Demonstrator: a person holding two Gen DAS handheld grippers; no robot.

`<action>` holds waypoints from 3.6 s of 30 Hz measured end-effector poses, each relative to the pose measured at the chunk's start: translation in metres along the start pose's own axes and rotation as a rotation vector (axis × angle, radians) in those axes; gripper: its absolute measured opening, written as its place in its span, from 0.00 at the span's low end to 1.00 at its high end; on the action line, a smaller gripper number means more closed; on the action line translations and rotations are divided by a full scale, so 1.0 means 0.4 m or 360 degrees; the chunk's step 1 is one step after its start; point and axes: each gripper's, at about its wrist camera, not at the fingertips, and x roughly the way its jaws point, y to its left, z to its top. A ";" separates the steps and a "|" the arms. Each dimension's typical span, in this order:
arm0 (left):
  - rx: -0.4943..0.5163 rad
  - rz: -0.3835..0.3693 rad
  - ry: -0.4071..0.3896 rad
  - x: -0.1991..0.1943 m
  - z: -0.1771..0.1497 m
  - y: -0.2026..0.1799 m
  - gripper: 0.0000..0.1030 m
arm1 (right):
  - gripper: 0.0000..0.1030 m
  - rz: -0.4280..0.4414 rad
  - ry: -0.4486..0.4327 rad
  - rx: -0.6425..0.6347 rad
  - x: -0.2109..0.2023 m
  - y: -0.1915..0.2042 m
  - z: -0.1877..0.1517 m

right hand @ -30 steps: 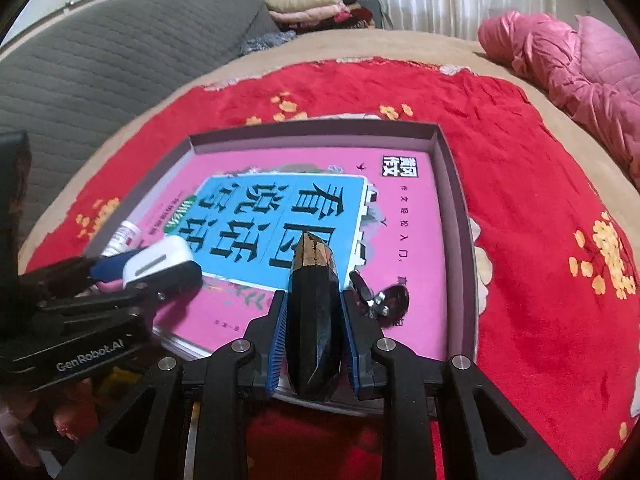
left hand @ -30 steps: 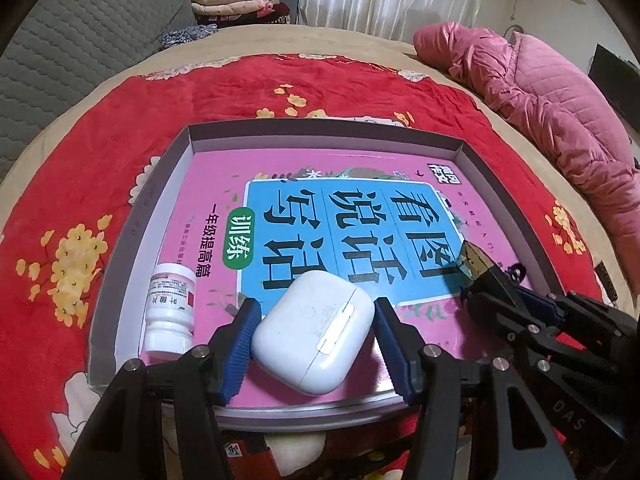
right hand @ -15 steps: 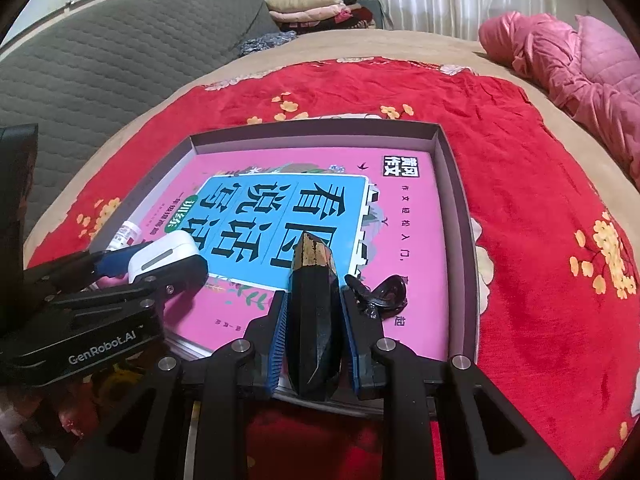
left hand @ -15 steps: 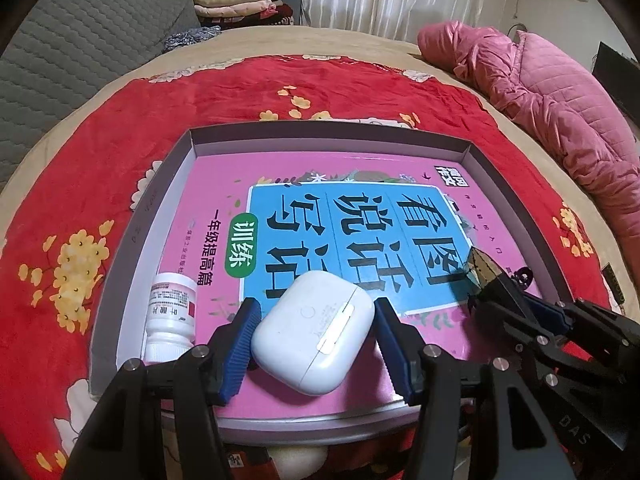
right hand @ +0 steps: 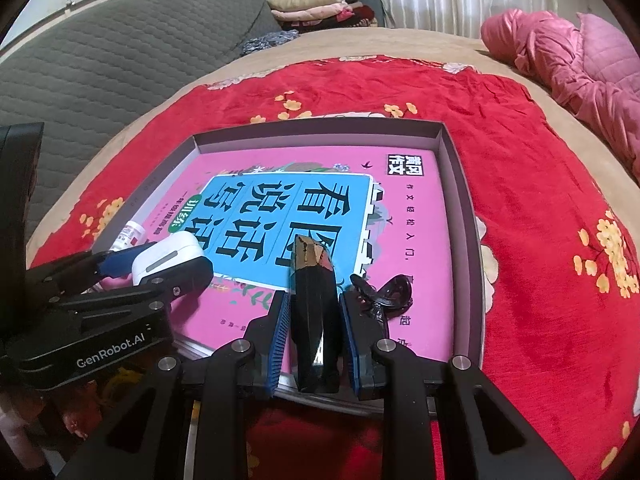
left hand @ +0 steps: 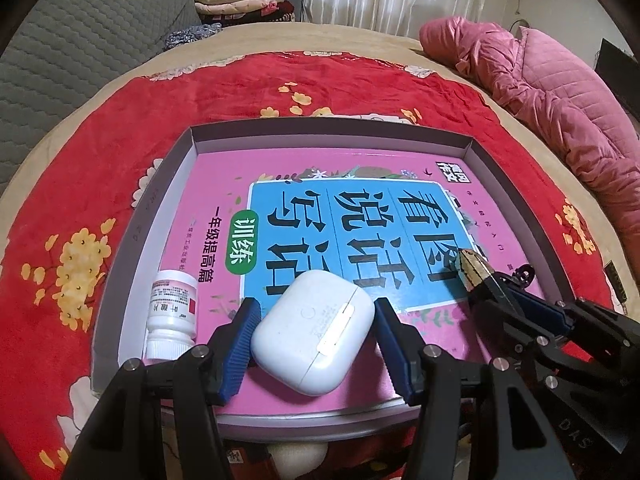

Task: Organize rigid objects
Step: 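Lower the pen into the grey box with the right gripper while the left lowers the earbud case, then open the left gripper to release the earbud case while the right releases the pen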

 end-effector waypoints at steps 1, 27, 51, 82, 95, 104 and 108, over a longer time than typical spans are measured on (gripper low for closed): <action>-0.0004 -0.0004 0.0001 -0.001 -0.001 0.001 0.56 | 0.25 0.0000 0.0000 0.0000 -0.001 0.001 0.000; -0.0039 -0.0092 0.0005 -0.004 -0.001 -0.006 0.56 | 0.25 0.0003 0.0000 0.0003 0.000 0.000 0.000; -0.0026 -0.0078 0.0043 -0.026 -0.010 -0.003 0.56 | 0.26 0.0008 -0.0001 0.0005 0.000 0.000 0.000; -0.0142 -0.0086 -0.0030 -0.116 -0.015 0.057 0.56 | 0.39 0.0033 -0.0019 -0.0008 -0.024 0.009 -0.004; -0.0155 -0.0084 -0.0067 -0.154 -0.014 0.072 0.57 | 0.46 0.0045 -0.0092 -0.0015 -0.051 0.007 0.006; -0.0136 -0.0080 -0.0090 -0.175 -0.018 0.071 0.57 | 0.66 0.0049 -0.0286 -0.0073 -0.111 0.026 0.017; -0.0141 -0.0082 -0.0093 -0.179 -0.017 0.072 0.57 | 0.69 0.0032 -0.0301 -0.0070 -0.117 0.026 0.019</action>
